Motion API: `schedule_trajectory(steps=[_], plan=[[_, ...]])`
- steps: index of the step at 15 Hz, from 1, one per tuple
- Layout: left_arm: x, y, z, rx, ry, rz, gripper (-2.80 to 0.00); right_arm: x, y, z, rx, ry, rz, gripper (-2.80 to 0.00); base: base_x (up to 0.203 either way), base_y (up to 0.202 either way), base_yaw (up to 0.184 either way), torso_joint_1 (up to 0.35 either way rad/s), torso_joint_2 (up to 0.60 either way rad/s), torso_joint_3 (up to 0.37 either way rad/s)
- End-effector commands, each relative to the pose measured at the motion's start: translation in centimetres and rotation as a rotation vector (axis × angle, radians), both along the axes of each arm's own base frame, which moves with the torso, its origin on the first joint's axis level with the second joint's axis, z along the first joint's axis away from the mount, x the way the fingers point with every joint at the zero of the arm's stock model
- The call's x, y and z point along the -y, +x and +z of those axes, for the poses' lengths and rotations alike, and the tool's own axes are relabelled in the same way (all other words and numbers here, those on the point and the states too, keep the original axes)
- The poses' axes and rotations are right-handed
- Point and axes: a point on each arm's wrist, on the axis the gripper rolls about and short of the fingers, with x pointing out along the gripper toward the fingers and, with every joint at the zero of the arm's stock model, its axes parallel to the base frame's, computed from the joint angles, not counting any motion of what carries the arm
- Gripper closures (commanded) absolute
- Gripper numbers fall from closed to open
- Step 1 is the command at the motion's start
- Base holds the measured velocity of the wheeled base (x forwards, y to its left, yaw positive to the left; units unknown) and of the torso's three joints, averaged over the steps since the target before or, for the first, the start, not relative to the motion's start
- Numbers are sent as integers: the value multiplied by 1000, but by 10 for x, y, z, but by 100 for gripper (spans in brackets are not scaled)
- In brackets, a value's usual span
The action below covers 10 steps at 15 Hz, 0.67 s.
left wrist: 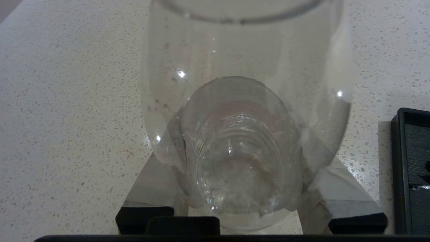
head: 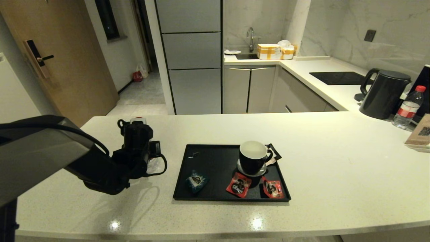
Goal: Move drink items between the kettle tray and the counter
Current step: Place it on the left
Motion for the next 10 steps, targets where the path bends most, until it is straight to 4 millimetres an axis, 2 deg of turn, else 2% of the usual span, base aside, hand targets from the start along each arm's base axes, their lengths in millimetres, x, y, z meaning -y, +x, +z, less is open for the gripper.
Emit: schedule_trajectory(steps=[1,10], plan=[[0,1,-3,-4,2,2,0,0,0,0,-1,0,0,0,0,0,0,0,0,0],[-1,-2,-6,-18,4,3,0,0,0,0,-1,0,0,0,0,0,0,0,0,0]])
